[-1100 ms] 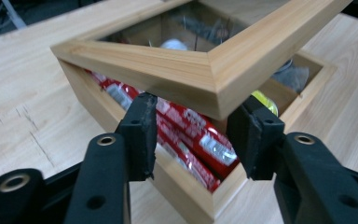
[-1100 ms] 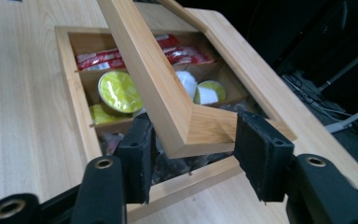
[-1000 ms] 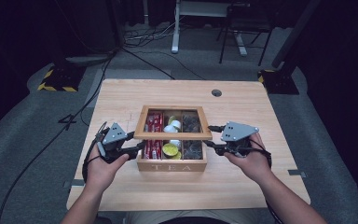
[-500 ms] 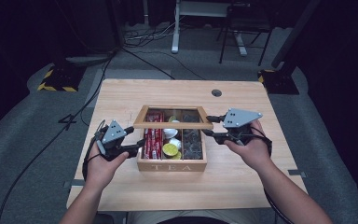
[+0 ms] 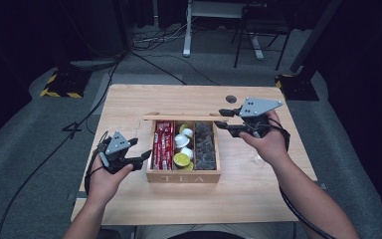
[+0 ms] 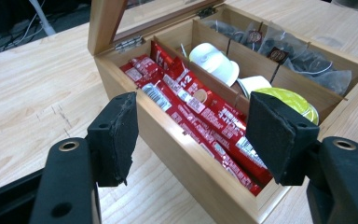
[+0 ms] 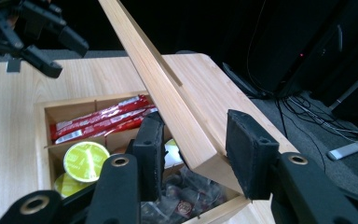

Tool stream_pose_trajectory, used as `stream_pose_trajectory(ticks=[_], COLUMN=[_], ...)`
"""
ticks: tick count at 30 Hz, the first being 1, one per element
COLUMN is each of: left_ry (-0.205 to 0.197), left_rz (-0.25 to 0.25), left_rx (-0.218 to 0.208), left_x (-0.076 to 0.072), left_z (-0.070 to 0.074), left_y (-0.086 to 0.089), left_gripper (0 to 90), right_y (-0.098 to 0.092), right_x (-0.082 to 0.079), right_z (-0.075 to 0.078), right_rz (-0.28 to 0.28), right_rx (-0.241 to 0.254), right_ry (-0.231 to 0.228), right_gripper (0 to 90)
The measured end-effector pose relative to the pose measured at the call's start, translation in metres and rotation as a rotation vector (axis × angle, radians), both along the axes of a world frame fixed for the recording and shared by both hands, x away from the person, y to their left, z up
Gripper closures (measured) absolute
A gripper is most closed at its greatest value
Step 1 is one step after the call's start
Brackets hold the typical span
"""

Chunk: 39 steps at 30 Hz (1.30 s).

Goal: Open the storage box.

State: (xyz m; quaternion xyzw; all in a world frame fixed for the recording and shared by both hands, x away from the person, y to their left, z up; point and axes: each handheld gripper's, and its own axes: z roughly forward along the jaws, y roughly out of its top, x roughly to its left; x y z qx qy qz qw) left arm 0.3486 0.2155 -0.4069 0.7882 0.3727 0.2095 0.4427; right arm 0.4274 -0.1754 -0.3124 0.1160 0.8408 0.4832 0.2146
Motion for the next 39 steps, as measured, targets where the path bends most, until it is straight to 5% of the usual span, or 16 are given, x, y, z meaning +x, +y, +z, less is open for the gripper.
stream_pose_trajectory(ticks=[26, 33, 39], left_ry=[0.088, 0.093, 0.097], left_rz=[0.117, 0.113, 0.101], left_rx=[-0.015, -0.014, -0.019], left_x=[-0.025, -0.024, -0.019], left_z=[-0.028, -0.028, -0.029], left_y=[0.035, 0.034, 0.032], left_gripper=[29.9, 29.8, 29.8], right_y=[0.001, -0.002, 0.005], right_x=[0.074, 0.098, 0.111], right_z=[0.010, 0.008, 0.005], right_rz=[-0.096, -0.141, -0.178], right_rx=[0.103, 0.151, 0.126], right_ry=[0.014, 0.052, 0.052], right_gripper=[57.3, 60.9, 65.5])
